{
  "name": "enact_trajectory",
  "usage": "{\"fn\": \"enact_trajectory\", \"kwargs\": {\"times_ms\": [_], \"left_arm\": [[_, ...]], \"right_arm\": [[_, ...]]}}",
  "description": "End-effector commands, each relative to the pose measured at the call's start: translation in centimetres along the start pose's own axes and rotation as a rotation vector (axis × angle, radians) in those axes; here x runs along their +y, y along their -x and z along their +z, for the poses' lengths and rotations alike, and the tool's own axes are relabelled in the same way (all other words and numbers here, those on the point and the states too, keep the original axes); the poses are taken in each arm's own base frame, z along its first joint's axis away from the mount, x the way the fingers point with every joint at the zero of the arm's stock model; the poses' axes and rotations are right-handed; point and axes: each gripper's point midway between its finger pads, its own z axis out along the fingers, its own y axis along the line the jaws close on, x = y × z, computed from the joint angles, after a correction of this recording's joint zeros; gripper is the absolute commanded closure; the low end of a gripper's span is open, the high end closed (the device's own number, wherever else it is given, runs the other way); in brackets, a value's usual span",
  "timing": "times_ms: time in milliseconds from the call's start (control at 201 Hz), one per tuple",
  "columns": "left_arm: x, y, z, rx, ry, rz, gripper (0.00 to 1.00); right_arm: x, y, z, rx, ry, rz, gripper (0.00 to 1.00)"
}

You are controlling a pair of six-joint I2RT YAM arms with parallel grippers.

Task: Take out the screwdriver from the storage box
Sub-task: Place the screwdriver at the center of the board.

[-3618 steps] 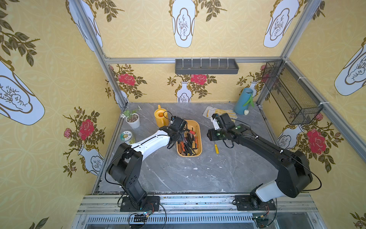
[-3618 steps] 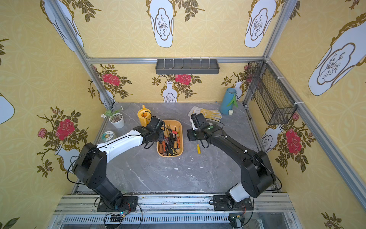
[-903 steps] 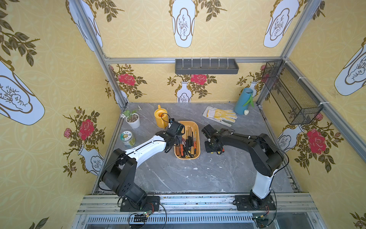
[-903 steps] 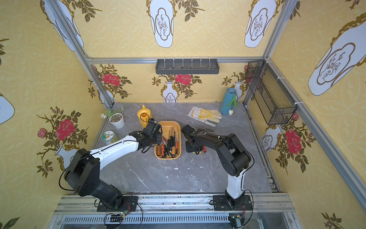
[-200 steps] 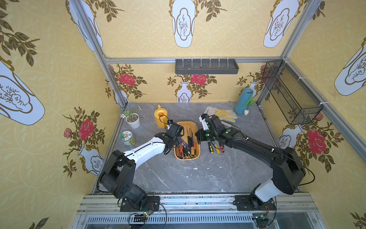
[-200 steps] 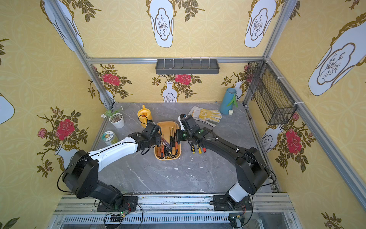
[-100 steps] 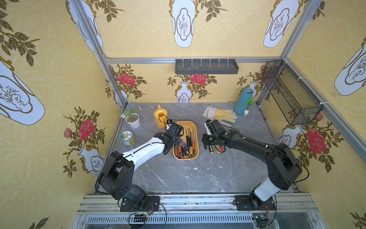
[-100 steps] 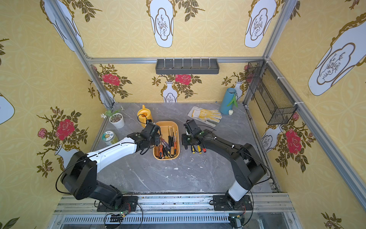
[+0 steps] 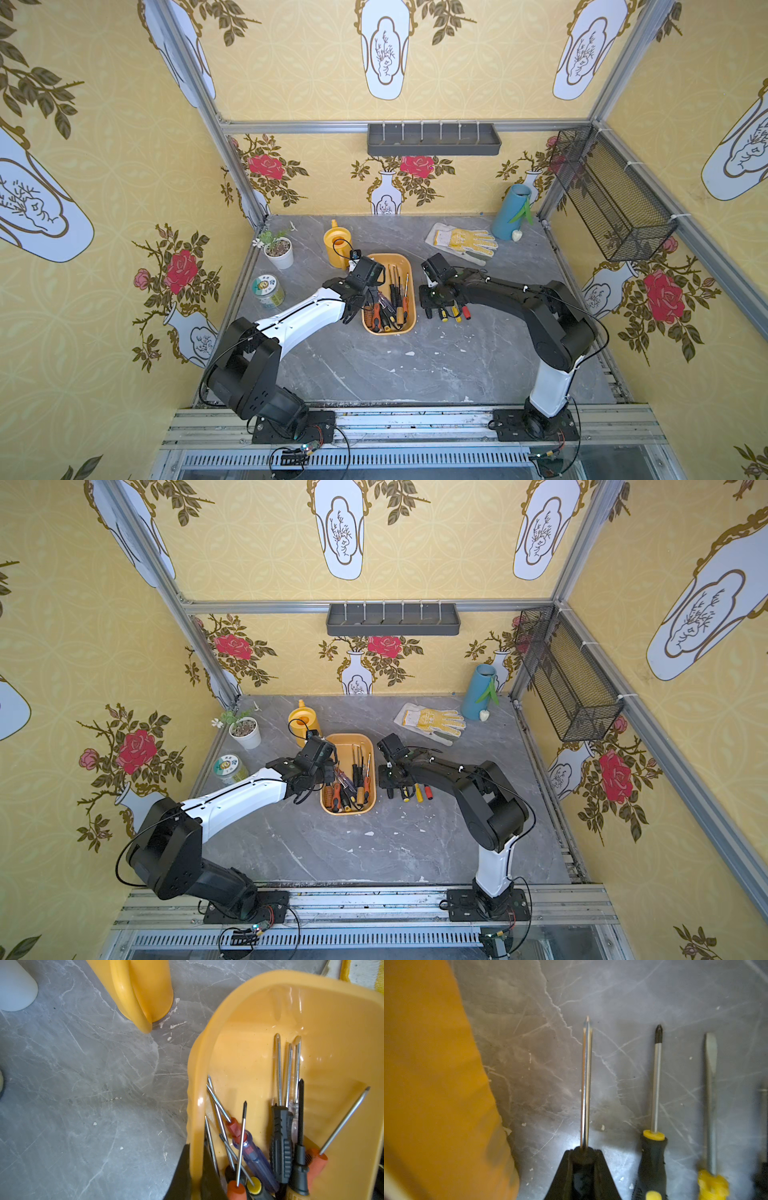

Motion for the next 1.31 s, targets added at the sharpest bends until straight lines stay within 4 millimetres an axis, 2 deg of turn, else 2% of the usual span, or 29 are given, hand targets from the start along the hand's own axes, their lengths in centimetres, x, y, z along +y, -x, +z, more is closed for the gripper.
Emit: {"fn": "enact_trajectory", "kwargs": {"times_ms": [0, 304, 637, 747, 827, 911, 1140, 1310], "left_arm": [[-0.2, 0.8, 0.1, -0.031, -0.001, -0.005, 1.0], [-0.3, 0.8, 0.2, -0.029, 0.0, -0.007, 1.0], [-0.2, 0.7, 0.2, -0.028, 0.002, -0.006, 1.0], [-0.1, 0.7, 0.1, -0.031, 0.008, -0.008, 1.0], [-0.1, 0.5, 0.2, -0.027, 0.007, -0.011, 1.0], [-0.1, 0.4, 0.3, -0.022, 0.004, -0.012, 1.0], [-0.3, 1.0, 0.1, -0.033, 0.001, -0.005, 1.0], [-0.5, 1.3, 0.1, -0.037, -0.003, 0.0, 1.0]], "right_arm": [[-1.0, -0.3, 0.0, 0.01, -0.074, -0.001, 1.0], [-1.5, -0.6, 0.4, 0.027, -0.168, -0.041, 1.0], [-2.1, -1.0, 0.7, 0.052, -0.204, -0.035, 0.84], [-1.9, -1.1, 0.9, 0.057, -0.194, -0.032, 0.74], [-1.8, -1.1, 0.8, 0.055, -0.188, -0.029, 0.72], [-1.8, -1.0, 0.7, 0.053, -0.187, -0.028, 0.66], [-1.5, -0.5, 0.0, 0.037, -0.181, -0.032, 0.62], [-0.9, 0.5, -1.5, 0.006, -0.17, -0.039, 0.6]]}}
